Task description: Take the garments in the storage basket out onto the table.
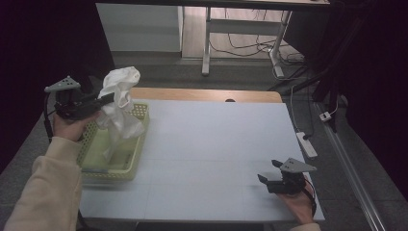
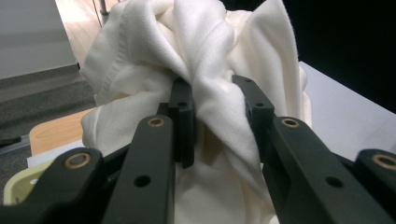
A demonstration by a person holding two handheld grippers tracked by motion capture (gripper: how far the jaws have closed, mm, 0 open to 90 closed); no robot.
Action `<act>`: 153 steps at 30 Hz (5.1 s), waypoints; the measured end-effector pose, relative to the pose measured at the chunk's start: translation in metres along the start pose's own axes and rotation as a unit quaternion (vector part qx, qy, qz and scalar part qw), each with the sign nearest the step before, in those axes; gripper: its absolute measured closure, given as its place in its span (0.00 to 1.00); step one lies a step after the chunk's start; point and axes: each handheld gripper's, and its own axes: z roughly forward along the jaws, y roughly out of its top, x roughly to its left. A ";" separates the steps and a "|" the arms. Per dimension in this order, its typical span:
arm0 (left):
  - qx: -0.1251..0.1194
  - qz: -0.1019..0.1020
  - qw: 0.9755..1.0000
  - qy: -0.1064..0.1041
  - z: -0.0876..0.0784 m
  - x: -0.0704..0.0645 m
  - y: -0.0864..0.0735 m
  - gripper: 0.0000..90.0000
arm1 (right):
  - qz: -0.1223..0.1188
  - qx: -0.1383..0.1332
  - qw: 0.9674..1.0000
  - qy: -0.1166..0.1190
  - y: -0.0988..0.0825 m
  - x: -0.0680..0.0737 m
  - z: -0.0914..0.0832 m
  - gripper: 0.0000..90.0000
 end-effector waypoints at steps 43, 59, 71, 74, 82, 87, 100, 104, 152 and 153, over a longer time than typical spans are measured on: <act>-0.094 0.004 0.993 -0.077 -0.020 -0.041 0.059 0.79 | 0.004 -0.004 1.000 0.001 0.000 0.000 0.000 0.22; -0.121 0.012 0.985 -0.121 -0.010 -0.065 0.075 0.79 | 0.003 -0.006 1.000 0.000 0.000 0.000 -0.001 0.22; -0.119 0.026 0.981 -0.149 0.008 -0.091 0.088 0.79 | 0.003 -0.005 1.000 0.001 0.000 0.000 0.000 0.22; -0.118 0.031 0.980 -0.156 0.013 -0.099 0.092 0.79 | 0.002 -0.005 1.000 0.000 0.000 0.000 -0.001 0.22; -0.117 0.045 0.976 -0.180 0.025 -0.122 0.101 0.79 | 0.000 -0.003 1.000 -0.001 0.001 0.001 -0.001 0.22; -0.120 0.050 0.972 -0.193 0.030 -0.134 0.106 0.79 | 0.002 -0.006 1.000 -0.001 0.001 0.000 -0.001 0.22; -0.095 0.052 0.970 -0.220 0.060 -0.156 0.099 0.79 | 0.002 -0.006 1.000 0.000 0.001 0.000 -0.001 0.22; -0.080 0.061 0.971 -0.219 0.075 -0.166 0.086 0.79 | 0.003 -0.007 1.000 0.001 0.001 0.000 -0.001 0.22; 0.142 0.063 0.958 -0.242 0.236 -0.231 -0.087 0.77 | 0.002 -0.006 1.000 0.001 0.000 -0.001 -0.001 0.22; 0.140 0.060 0.958 -0.243 0.235 -0.231 -0.086 0.76 | 0.003 -0.007 1.000 0.002 0.000 -0.001 -0.001 0.22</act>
